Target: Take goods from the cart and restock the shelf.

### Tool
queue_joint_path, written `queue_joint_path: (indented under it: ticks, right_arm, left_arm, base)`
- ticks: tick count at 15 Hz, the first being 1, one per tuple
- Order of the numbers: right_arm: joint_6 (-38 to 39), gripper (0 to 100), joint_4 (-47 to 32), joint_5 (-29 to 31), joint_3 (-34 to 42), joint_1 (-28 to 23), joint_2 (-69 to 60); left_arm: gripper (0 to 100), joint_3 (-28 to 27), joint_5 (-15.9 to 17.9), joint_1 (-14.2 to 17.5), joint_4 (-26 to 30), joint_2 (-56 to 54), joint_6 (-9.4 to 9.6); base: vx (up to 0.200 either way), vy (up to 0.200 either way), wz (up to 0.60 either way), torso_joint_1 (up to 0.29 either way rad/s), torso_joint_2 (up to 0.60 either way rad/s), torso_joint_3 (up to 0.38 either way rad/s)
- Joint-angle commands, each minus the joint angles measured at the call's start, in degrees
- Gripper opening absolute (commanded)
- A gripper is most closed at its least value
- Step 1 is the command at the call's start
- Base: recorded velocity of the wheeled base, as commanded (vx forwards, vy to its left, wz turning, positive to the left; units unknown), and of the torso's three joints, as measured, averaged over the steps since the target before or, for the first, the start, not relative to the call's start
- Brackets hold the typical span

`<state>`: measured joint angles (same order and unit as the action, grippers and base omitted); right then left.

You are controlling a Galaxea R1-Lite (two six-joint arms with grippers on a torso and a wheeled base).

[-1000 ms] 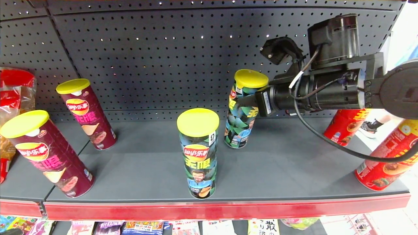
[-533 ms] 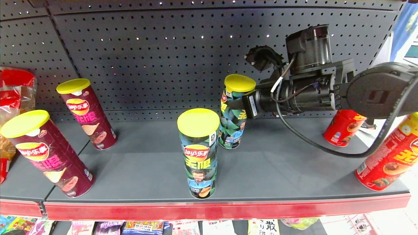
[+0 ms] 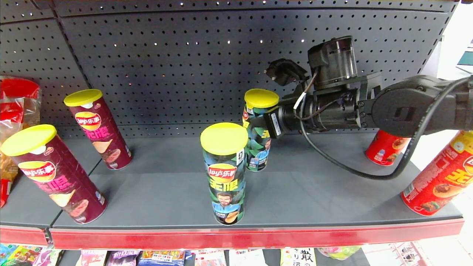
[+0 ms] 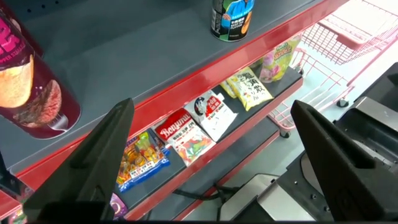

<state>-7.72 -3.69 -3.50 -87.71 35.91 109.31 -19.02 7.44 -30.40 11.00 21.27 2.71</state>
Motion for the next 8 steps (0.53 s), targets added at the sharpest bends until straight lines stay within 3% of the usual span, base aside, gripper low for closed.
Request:
queue_joint_path:
  ticks: [1, 5, 6, 8]
  right_arm:
    - [0.1, 0, -0.2, 0.0, -1.1, 0.1, 0.8]
    - [0.1, 0, -0.3, 0.2, -1.7, 0.3, 1.3]
    - [0.1, 100, -0.3, 0.2, -1.5, 0.6, 1.3]
    - [0.1, 100, -0.2, 0.3, -1.5, 0.8, 1.3]
  left_arm:
    - [100, -0.1, -0.1, 0.0, 0.0, 0.2, -0.33]
    - [100, 0.4, 0.0, 0.0, -0.1, 0.2, -0.33]
    - [100, 0.4, -0.1, 0.0, -0.1, 0.1, -0.33]
    - [100, 0.4, -0.1, 0.0, -0.1, 0.0, -0.33]
  base:
    - [0.000, 0.000, 0.00, 0.000, 0.00, 0.000]
    - [0.000, 0.000, 0.00, 0.000, 0.00, 0.000]
    - [0.000, 0.000, 0.00, 0.000, 0.00, 0.000]
    - [0.000, 0.000, 0.00, 0.000, 0.00, 0.000]
